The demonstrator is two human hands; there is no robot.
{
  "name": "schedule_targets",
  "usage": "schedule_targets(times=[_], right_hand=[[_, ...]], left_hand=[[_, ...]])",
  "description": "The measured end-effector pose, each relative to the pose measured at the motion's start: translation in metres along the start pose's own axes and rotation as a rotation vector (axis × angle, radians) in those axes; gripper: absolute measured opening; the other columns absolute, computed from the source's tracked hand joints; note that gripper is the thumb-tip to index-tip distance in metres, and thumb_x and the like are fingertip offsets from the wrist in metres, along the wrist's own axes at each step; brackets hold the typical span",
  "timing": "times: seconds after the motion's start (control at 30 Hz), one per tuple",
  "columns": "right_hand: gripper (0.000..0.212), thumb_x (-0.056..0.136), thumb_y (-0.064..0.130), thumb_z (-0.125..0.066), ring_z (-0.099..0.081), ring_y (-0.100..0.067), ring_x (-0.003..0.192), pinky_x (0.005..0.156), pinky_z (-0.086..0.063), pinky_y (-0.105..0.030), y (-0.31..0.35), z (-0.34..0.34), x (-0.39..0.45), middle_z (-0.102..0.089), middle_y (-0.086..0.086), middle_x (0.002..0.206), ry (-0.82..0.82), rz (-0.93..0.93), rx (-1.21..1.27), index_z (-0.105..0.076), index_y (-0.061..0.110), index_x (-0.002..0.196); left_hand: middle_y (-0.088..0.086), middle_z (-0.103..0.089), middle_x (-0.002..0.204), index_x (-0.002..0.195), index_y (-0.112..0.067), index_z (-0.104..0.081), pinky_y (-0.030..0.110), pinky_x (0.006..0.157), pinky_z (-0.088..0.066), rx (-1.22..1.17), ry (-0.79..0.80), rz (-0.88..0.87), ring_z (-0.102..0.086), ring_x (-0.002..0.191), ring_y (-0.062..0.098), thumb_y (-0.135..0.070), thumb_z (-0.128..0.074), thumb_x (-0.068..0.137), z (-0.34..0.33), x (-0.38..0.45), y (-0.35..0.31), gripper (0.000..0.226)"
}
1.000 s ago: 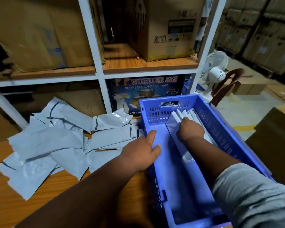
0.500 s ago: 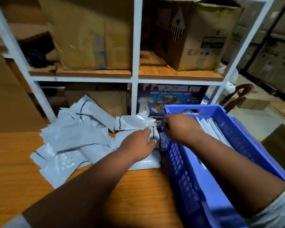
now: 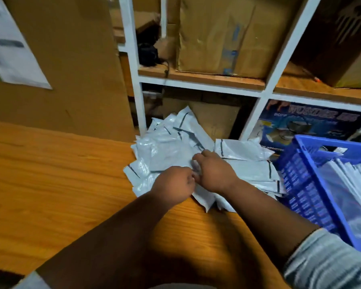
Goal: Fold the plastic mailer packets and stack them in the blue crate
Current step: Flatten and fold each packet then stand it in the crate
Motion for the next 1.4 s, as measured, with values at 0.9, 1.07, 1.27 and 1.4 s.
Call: schedule_targets(times=[0.9, 1.07, 1.27, 1.4], right_hand=[[0.017, 0.102, 0.024, -0.073, -0.069, -0.030, 0.095, 0.097, -0.057, -0.052, -0.032, 0.009, -0.105, -0.074, -0.017, 0.100, -0.004, -0.470, 1.188, -0.070, 0.007, 0.099], [0.016, 0.105, 0.032, -0.068, -0.069, -0.033, 0.095, 0.086, -0.056, -0.048, -0.051, -0.006, -0.151, -0.076, -0.013, 0.102, -0.182, -0.661, 1.385, -0.074, 0.018, 0.100], [0.019, 0.101, 0.042, -0.070, -0.055, -0.011, 0.061, 0.059, -0.045, -0.031, -0.065, -0.035, -0.214, -0.063, 0.014, 0.063, -0.260, -0.741, 1.027, -0.072, 0.024, 0.094], [0.025, 0.100, 0.053, -0.064, -0.067, -0.020, 0.084, 0.074, -0.055, -0.040, -0.065, -0.060, -0.254, -0.070, 0.007, 0.088, -0.085, -0.688, 0.629, -0.066, 0.027, 0.098]], left_hand=[[0.014, -0.065, 0.086, 0.088, -0.010, -0.060, 0.052, 0.079, -0.052, -0.696, -0.273, 0.020, -0.063, 0.084, 0.031, -0.054, -0.048, 0.110, 0.081, -0.005, 0.046, 0.050], [0.010, -0.051, 0.075, 0.085, -0.007, -0.052, 0.042, 0.066, -0.043, -0.661, -0.228, 0.226, -0.050, 0.068, 0.025, -0.041, -0.051, 0.111, 0.030, -0.045, 0.033, 0.043], [0.001, -0.056, 0.080, 0.084, -0.015, -0.058, 0.036, 0.078, -0.040, -0.370, -0.090, 0.352, -0.062, 0.091, 0.033, -0.036, -0.056, 0.110, -0.042, -0.111, 0.021, 0.034], [-0.003, -0.060, 0.077, 0.084, -0.021, -0.057, 0.037, 0.073, -0.047, -0.259, -0.003, 0.450, -0.063, 0.082, 0.030, -0.042, -0.051, 0.106, -0.069, -0.157, 0.019, 0.031]])
Point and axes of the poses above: each hand's wrist, its own x-axis towards the middle knuckle, its own z-axis out of the back of the hand, y = z × x, the point moved 3 cm from there along x, towards the middle knuckle
